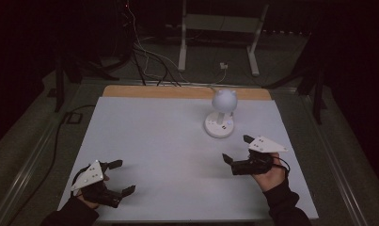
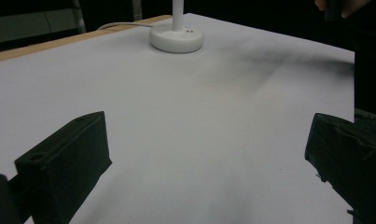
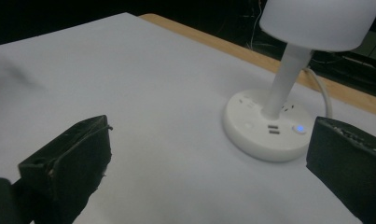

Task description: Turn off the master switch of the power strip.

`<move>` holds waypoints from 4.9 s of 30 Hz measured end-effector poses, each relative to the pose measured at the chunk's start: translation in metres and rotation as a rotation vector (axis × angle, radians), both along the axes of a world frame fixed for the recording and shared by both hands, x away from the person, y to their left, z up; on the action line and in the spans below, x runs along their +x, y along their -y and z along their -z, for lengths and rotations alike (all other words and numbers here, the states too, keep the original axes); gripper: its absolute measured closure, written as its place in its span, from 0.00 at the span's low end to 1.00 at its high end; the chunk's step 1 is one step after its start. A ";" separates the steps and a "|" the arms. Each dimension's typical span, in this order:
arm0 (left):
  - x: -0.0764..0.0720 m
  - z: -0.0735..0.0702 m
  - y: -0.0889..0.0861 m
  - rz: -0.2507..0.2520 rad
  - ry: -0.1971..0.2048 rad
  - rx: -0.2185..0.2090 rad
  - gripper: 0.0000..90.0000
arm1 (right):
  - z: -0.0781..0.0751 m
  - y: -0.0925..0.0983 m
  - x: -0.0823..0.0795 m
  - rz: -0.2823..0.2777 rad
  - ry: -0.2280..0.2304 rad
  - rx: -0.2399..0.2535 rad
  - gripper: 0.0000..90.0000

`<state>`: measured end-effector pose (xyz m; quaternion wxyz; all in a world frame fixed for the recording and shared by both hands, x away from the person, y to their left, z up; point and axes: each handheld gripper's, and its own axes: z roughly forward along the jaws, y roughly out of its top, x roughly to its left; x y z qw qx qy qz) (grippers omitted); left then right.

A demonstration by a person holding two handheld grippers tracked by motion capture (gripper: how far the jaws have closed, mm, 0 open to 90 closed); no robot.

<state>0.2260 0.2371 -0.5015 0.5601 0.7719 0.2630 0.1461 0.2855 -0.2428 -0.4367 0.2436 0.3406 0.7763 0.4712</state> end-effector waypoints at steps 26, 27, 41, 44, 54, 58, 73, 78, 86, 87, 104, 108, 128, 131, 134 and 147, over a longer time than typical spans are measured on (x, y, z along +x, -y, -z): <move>0.000 0.000 0.000 -0.003 0.001 0.002 0.01 | -0.003 0.006 0.066 0.072 -0.014 0.015 0.00; 0.000 0.000 0.000 -0.002 0.001 0.003 0.00 | -0.003 0.007 0.069 0.076 -0.018 0.018 0.00; 0.000 -0.001 -0.001 -0.002 0.004 -0.004 0.01 | 0.006 0.014 0.097 0.136 -0.034 0.014 0.01; 0.000 -0.001 -0.001 -0.002 0.002 -0.006 0.01 | 0.010 0.016 0.103 0.152 -0.044 0.004 0.01; 0.000 -0.001 -0.001 -0.004 0.002 -0.006 0.00 | 0.020 0.021 0.117 0.178 -0.074 0.007 0.03; 0.000 -0.001 -0.001 -0.006 0.002 -0.011 0.01 | 0.025 0.023 0.122 0.197 -0.083 0.016 0.07; 0.000 -0.001 -0.001 -0.004 0.001 -0.011 0.00 | 0.038 0.022 0.134 0.295 -0.146 0.064 0.23; 0.000 -0.001 -0.001 -0.004 0.002 -0.010 0.00 | 0.039 0.022 0.138 0.318 -0.181 0.074 0.42; 0.000 -0.001 -0.001 -0.003 0.003 -0.009 0.00 | 0.041 0.023 0.139 0.374 -0.190 0.077 0.74; 0.000 -0.001 -0.001 -0.003 0.004 -0.010 0.00 | 0.041 0.022 0.140 0.381 -0.193 0.080 0.75; 0.000 -0.002 -0.002 -0.004 -0.002 -0.021 0.01 | 0.049 0.017 0.143 0.404 -0.212 0.073 1.00; -0.001 -0.002 -0.001 -0.002 0.001 -0.015 0.01 | 0.052 0.015 0.143 0.413 -0.201 0.078 1.00; -0.001 -0.002 -0.001 0.001 0.004 -0.015 0.01 | 0.067 0.000 0.150 0.401 -0.200 0.033 1.00; -0.001 -0.002 -0.001 0.002 0.004 -0.013 0.01 | 0.068 -0.001 0.151 0.399 -0.195 0.026 1.00; -0.001 -0.002 -0.001 0.003 0.003 -0.013 0.01 | 0.069 -0.002 0.151 0.398 -0.198 0.020 1.00; -0.001 -0.001 0.000 0.005 0.001 -0.009 0.01 | 0.076 -0.004 0.152 0.395 -0.163 -0.009 1.00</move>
